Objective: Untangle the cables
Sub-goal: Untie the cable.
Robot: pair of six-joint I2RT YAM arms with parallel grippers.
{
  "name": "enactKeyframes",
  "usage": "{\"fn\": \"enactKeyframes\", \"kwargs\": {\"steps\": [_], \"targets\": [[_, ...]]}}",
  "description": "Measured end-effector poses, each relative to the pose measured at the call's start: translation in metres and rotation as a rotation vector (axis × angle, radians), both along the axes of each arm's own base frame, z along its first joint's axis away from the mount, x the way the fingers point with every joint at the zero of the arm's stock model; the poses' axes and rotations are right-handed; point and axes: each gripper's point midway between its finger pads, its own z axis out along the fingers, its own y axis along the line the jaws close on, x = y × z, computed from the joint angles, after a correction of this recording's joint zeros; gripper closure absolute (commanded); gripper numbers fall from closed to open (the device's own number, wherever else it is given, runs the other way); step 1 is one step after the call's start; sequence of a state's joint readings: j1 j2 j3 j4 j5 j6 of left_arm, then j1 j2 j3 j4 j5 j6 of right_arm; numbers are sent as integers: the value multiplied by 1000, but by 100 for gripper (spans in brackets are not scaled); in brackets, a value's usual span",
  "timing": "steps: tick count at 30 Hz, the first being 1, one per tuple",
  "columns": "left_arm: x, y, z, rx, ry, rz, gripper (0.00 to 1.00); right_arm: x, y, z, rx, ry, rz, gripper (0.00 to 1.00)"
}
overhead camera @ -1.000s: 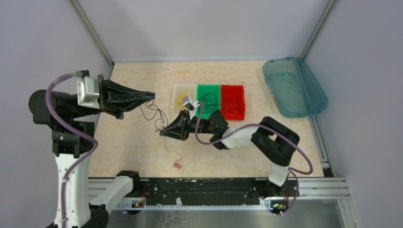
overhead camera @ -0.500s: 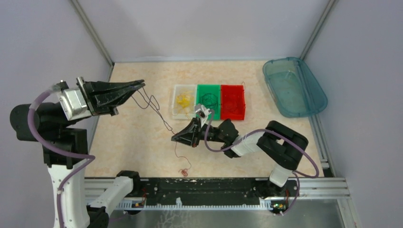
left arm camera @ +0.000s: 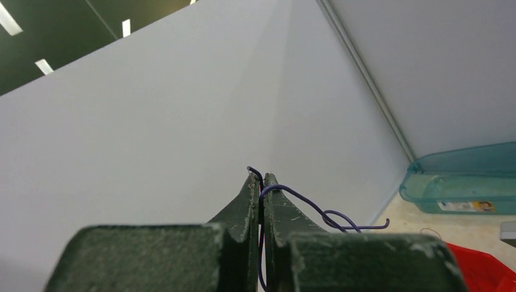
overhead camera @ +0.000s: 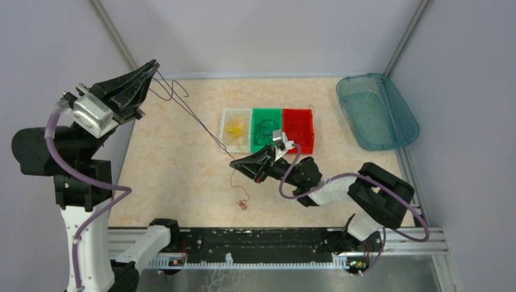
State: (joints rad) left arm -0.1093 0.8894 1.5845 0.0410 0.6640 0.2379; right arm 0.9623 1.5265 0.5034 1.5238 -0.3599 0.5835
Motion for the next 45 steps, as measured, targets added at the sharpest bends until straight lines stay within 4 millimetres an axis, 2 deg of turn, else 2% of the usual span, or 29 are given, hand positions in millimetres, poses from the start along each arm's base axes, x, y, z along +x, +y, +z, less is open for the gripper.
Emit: {"fn": "enactKeyframes", "kwargs": {"steps": [3, 5, 8, 12, 14, 15, 16, 18, 21, 26, 29, 31, 33, 36, 40, 43, 45], "targets": [[1, -9, -11, 35, 57, -52, 71, 2, 1, -7, -25, 16, -3, 100], [-1, -19, -30, 56, 129, -128, 57, 4, 4, -19, -73, 40, 2, 100], [-8, -34, -79, 98, 281, -252, 47, 4, 6, -35, -142, 68, 9, 100], [6, -41, -149, 159, 476, -296, 35, 3, 1, -33, -188, 54, -6, 100], [15, -41, -181, 199, 557, -283, 21, 2, -4, -25, -192, 29, -20, 100], [19, -40, -196, 219, 589, -272, 6, 3, -7, -22, -198, 17, -28, 100], [21, -39, -208, 236, 607, -262, 1, 3, -9, -20, -203, 7, -36, 100], [23, -35, -236, 274, 663, -239, 0, 6, -14, -20, -237, -16, -62, 100], [17, -31, -268, 355, 699, -219, 0, 12, -17, -22, -307, -48, -99, 100], [4, -26, -301, 473, 751, -227, 6, 30, -26, -14, -431, -123, -207, 100], [-2, -25, -307, 502, 757, -236, 9, 39, -36, -11, -493, -165, -276, 100], [-5, -26, -308, 502, 748, -248, 15, 42, -41, -10, -530, -186, -302, 100], [-10, -29, -308, 495, 740, -271, 22, 43, -43, -8, -564, -201, -309, 100], [-16, -35, -301, 468, 729, -324, 25, 43, -43, -5, -600, -207, -301, 100], [-8, -44, -299, 413, 766, -391, 37, 35, -39, -7, -623, -217, -274, 100], [-3, -49, -306, 362, 839, -440, 48, 26, -33, -12, -645, -220, -238, 100], [1, -54, -312, 329, 896, -472, 51, 23, -28, -15, -652, -222, -220, 100]]}}
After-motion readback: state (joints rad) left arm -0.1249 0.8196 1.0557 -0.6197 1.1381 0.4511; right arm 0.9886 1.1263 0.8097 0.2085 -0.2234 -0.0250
